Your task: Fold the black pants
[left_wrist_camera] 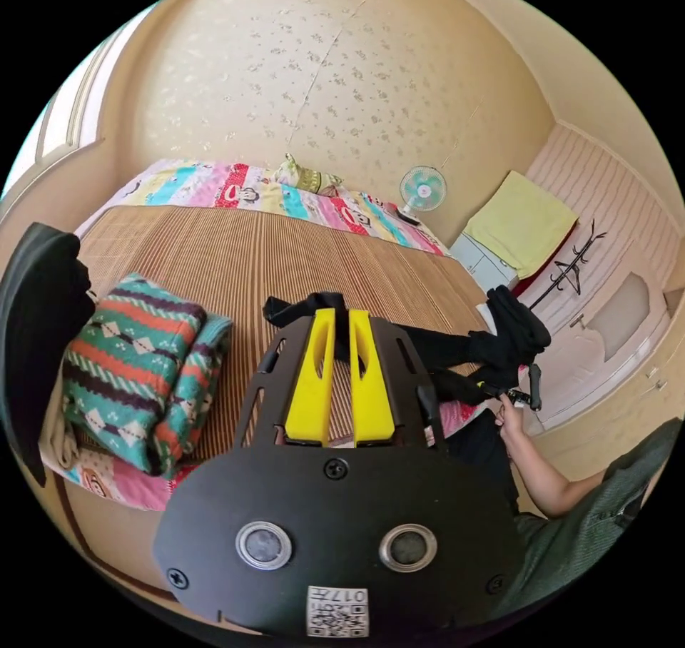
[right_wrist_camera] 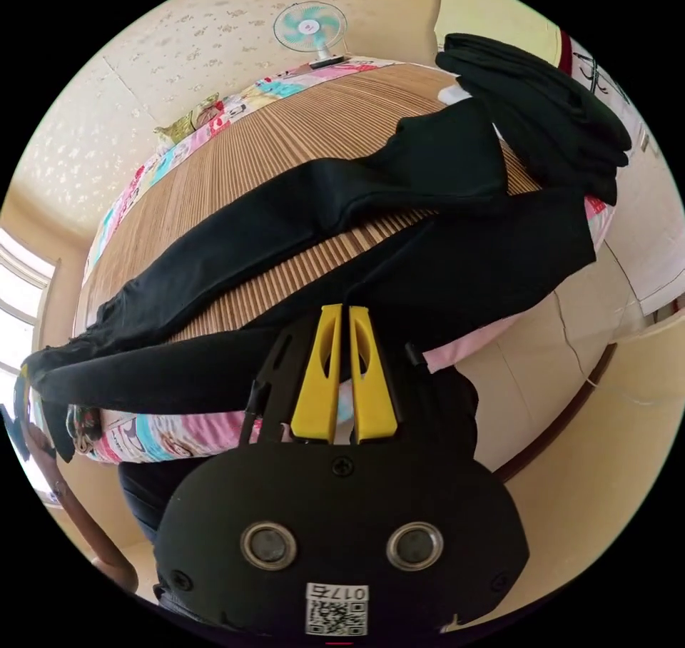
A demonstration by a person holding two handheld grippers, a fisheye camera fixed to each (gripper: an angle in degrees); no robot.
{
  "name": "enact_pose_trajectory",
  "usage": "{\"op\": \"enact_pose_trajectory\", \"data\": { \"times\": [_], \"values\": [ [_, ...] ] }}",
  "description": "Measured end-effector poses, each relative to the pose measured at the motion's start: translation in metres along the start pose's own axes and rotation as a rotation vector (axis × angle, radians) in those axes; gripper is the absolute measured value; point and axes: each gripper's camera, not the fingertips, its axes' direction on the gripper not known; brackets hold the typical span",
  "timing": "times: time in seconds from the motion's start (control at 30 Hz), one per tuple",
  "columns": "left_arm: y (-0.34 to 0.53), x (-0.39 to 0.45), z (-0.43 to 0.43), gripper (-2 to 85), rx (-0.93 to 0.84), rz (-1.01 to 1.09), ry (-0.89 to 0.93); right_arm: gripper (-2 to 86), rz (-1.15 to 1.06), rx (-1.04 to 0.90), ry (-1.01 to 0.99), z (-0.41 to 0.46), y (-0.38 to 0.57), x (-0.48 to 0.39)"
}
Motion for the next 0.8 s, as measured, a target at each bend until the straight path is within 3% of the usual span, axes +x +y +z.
{"op": "enact_pose_trajectory", "data": {
  "times": [0.13, 0.2, 0.3, 0.4, 0.47, 0.53, 0.67, 0.8],
  "values": [
    [-0.005, -0.014, -0.034, 3.4, 0.088, 0.025, -0.213, 1.5, -0.126, -0.122, -0.209, 0.014, -0.029, -0.062],
    [0.008, -0.049, -0.046, 3.6, 0.065, -0.064, -0.291, 1.5, -0.178, -0.205, -0.268, 0.029, -0.038, -0.093],
    [0.068, -0.112, -0.059, 3.8, 0.074, -0.347, -0.318, 1.7, -0.229, -0.198, -0.312, 0.035, -0.042, -0.129],
    [0.142, -0.135, -0.081, 6.4, 0.134, -0.497, -0.329, 1.9, -0.259, -0.165, -0.321, 0.019, -0.033, -0.144],
    [0.173, -0.126, -0.084, 8.5, 0.14, -0.529, -0.349, 1.8, -0.279, -0.002, -0.331, -0.017, -0.01, -0.137],
    [0.182, -0.106, -0.071, 8.8, 0.094, -0.485, -0.352, 1.3, -0.281, 0.156, -0.287, -0.046, 0.009, -0.126],
    [0.14, -0.028, -0.001, 8.8, -0.023, -0.184, -0.314, 0.7, -0.206, 0.412, -0.009, -0.082, 0.016, -0.099],
    [0.072, 0.035, 0.118, 7.2, -0.214, 0.08, -0.181, 0.5, -0.195, 0.243, 0.135, -0.047, -0.04, -0.087]
  ]
}}
